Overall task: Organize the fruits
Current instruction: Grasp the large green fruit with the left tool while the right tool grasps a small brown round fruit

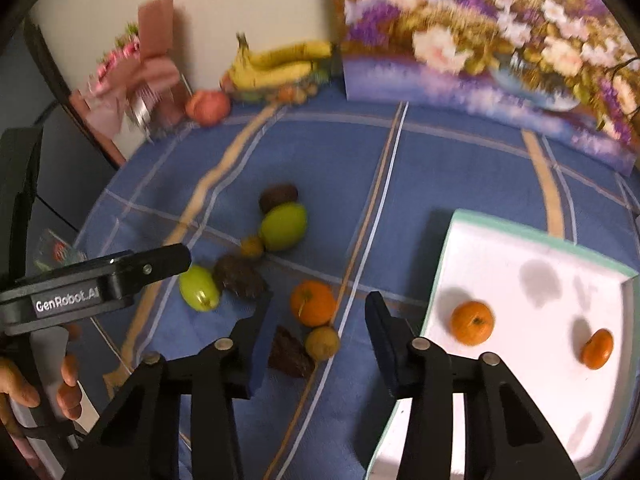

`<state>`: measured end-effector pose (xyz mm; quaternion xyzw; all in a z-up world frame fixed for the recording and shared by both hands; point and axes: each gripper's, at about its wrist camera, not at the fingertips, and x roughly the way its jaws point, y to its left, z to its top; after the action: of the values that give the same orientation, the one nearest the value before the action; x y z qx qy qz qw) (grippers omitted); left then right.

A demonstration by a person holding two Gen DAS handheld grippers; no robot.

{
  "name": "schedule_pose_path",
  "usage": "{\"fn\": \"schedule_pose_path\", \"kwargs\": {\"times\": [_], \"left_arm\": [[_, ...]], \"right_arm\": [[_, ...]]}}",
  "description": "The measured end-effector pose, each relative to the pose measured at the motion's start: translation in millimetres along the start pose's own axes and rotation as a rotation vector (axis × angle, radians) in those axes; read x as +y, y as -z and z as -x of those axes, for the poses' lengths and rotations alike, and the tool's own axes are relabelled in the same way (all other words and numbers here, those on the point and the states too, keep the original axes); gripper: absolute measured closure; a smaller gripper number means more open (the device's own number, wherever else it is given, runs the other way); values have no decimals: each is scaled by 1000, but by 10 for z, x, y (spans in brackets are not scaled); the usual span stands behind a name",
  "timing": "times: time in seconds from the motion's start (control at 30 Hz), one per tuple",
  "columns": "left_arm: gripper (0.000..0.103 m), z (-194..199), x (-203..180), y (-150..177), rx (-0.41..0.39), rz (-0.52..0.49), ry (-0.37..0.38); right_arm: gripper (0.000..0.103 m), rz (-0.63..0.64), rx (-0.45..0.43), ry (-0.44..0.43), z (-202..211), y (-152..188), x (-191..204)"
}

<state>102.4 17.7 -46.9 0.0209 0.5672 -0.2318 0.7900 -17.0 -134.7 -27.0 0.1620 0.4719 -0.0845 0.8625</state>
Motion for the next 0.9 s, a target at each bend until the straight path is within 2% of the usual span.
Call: {"fn": "schedule_pose_path", "kwargs": {"times": [0.17, 0.23, 0.3, 0.37, 0.53, 0.67, 0.8, 0.9], "left_arm": [[23, -153, 95, 25, 38, 46, 5], [28, -197, 139, 32, 49, 63, 1], [38, -233, 171, 38, 60, 76, 1], [40, -254, 209, 41, 66, 91, 2], [53, -299, 277, 66, 76, 121, 50], [54, -281, 263, 68, 75, 105, 42], [54, -264, 239, 24, 71, 105, 35], [54, -167, 211, -31, 39, 97, 38]], "right_arm": [[62, 14, 77, 7, -265, 84, 36], [62, 19, 99, 16, -341, 113, 41], [63, 21, 111, 21, -393, 129, 33], [66, 19, 120, 26, -437, 149, 20], [69, 9, 143, 31, -535, 187, -27], [75, 2, 145, 6, -558, 192, -47], [75, 18, 136, 10, -541, 181, -19], [75, 15, 118, 4, -477, 156, -17]]}}
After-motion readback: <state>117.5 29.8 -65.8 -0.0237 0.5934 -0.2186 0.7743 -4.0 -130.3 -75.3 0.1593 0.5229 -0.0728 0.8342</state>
